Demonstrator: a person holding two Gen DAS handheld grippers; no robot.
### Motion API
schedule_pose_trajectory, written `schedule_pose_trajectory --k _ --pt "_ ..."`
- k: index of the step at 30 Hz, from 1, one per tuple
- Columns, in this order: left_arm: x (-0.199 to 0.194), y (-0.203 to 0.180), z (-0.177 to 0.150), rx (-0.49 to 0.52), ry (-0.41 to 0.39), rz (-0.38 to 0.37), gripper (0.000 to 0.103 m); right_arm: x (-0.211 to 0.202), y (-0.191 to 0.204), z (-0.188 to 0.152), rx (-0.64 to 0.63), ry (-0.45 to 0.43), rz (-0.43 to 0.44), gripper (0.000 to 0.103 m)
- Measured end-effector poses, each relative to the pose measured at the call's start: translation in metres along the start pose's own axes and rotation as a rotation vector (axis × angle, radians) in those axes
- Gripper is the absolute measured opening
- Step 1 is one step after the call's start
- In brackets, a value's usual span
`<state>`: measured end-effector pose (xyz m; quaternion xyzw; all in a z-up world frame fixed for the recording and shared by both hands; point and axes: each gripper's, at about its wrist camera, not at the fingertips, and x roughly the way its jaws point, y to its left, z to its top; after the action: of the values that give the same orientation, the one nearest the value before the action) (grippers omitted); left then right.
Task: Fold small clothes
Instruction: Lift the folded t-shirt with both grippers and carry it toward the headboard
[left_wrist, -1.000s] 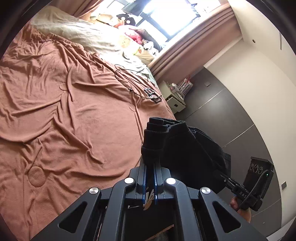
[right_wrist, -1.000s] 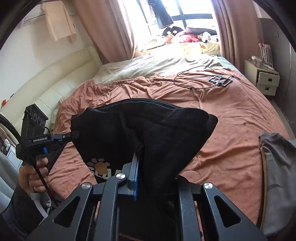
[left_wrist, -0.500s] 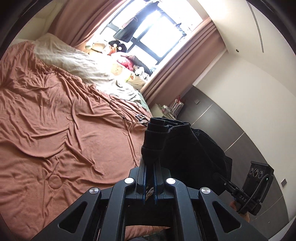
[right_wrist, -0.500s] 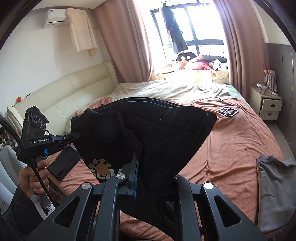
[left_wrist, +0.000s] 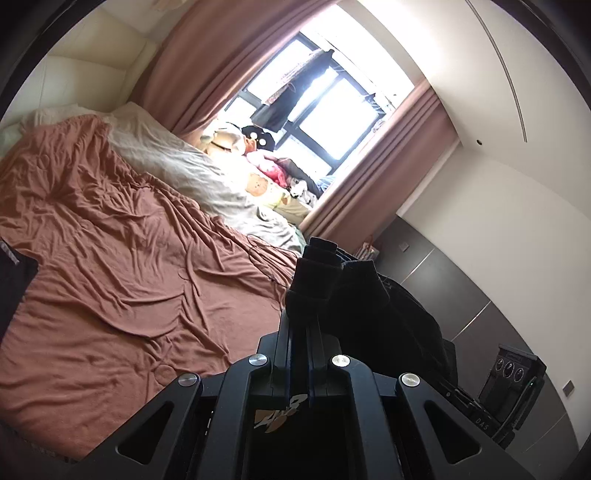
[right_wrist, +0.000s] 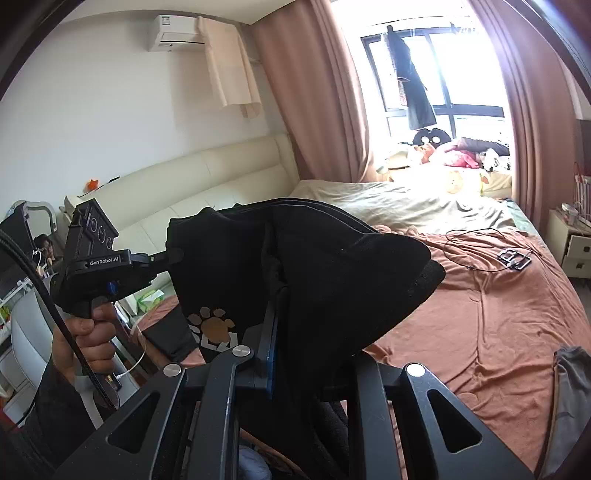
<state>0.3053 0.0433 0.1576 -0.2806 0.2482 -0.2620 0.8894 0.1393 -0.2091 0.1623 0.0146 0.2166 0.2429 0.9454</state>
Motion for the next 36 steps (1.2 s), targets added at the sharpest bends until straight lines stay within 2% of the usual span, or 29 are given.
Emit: schedule_pose_trajectory --k 6,12,28,36 --pt "-0.045 0.046 0.021 -0.04 -0.055 0.034 0.005 0.035 0.01 0.013 -0.045 0.012 0.054 0.011" --pt "-0.078 0.089 0.046 -0.025 -0.092 0.095 0.005 0.077 0.019 0.029 -0.073 0.033 0.123 0.011" --pt "-0.176 0.216 0.103 -0.009 -0.205 0.266 0.005 0.188 0.085 0.046 -0.124 0.093 0.257 0.011" --pt "-0.226 0.277 0.124 -0.046 -0.258 0.364 0.005 0.249 0.128 0.05 -0.145 0.141 0.321 0.011"
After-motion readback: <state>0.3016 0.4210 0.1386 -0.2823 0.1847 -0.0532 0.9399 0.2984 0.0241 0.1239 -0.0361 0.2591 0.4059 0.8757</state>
